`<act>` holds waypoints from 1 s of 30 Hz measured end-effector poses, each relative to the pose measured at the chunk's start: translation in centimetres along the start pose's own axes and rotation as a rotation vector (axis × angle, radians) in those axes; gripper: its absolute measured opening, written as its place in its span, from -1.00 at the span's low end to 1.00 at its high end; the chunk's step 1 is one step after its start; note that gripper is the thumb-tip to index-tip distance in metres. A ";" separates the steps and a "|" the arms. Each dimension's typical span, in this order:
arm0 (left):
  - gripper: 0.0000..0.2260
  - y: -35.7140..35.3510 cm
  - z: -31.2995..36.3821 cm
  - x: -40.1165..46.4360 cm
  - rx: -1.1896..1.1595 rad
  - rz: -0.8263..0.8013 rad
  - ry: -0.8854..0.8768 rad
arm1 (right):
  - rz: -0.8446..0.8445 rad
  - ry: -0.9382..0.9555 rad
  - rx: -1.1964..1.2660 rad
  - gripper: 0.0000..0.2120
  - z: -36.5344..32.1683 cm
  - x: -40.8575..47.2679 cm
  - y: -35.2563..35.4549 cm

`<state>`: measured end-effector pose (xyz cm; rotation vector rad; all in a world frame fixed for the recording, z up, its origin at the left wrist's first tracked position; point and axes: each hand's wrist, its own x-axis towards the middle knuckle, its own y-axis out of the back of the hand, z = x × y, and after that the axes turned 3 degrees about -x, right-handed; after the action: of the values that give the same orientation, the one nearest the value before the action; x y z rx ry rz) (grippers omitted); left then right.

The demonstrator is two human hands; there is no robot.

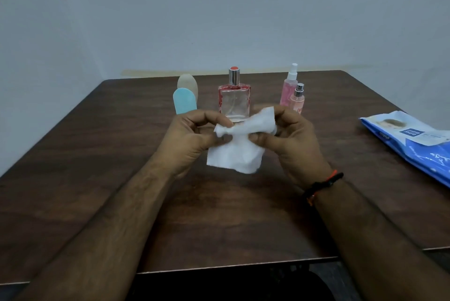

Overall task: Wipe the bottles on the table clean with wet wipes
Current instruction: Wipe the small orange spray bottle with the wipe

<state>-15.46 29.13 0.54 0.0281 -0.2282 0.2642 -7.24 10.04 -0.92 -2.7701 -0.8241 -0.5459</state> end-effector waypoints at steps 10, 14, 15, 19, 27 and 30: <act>-0.53 0.1 -0.2 0.1 -0.174 -0.042 -0.034 | -0.015 0.284 -0.496 -0.61 0.4 0.0 0.5; -0.53 0.1 -0.2 0.0 -0.262 -0.090 0.023 | -0.055 0.349 -0.423 -0.64 0.6 0.0 0.7; -0.54 0.0 -0.1 0.0 -0.276 -0.102 0.029 | -0.050 0.361 -0.416 -0.63 0.6 0.0 0.7; -0.59 0.2 -0.2 0.1 -0.305 -0.103 0.057 | -0.052 0.393 -0.429 -0.62 0.9 0.0 0.8; -0.54 0.1 -0.6 1.0 -0.260 -0.130 0.156 | -0.158 0.163 -0.166 -0.73 1.0 0.0 1.7; -0.57 -0.1 -0.1 1.3 -0.292 -0.126 0.184 | -0.157 0.099 -0.152 -0.62 0.7 -0.1 2.1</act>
<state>-14.20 29.41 0.78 -0.2696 -0.0793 0.1052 -5.96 8.46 -1.76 -2.8003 -1.0219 -0.7989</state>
